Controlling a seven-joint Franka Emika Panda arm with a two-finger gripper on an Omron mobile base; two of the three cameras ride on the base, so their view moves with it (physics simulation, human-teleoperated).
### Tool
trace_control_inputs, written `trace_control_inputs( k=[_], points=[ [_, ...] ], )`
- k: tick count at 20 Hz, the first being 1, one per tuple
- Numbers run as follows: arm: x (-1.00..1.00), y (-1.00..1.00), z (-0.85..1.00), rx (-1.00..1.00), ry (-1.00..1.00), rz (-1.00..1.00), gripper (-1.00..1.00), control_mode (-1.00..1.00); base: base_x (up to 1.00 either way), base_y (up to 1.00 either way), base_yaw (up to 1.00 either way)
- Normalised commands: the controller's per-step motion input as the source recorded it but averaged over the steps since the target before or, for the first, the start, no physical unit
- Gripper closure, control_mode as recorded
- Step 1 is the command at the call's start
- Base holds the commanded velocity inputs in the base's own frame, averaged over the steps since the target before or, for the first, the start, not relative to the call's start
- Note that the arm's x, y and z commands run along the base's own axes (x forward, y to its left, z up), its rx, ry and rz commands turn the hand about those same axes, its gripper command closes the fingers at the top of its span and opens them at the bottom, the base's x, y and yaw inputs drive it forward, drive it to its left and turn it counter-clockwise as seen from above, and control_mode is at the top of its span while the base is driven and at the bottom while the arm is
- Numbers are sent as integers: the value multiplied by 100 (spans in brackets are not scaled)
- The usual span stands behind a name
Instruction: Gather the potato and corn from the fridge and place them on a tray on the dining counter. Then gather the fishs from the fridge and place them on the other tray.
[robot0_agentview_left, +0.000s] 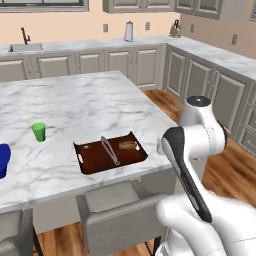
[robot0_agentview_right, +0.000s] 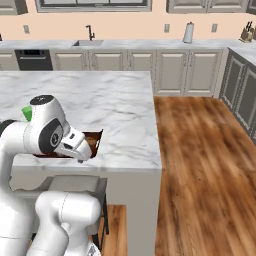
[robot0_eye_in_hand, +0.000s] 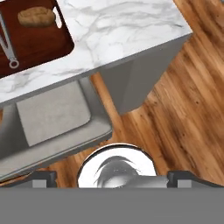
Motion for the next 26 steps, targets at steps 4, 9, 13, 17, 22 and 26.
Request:
trace_control_inputs(
  k=[4,9,13,17,22,26],
  points=[
    [-22,-3,24,4,2,15,-100,-100,0,0,0],
    [0,0,0,0,0,0,-100,-100,0,0,0],
    [0,0,0,0,0,0,-100,100,-20,-3,-22],
    [0,0,0,0,0,0,-100,100,-16,0,-81],
    [0,0,0,0,0,0,-100,100,0,-3,-99],
    [0,0,0,0,0,0,-100,100,0,-12,-97]
  ],
)
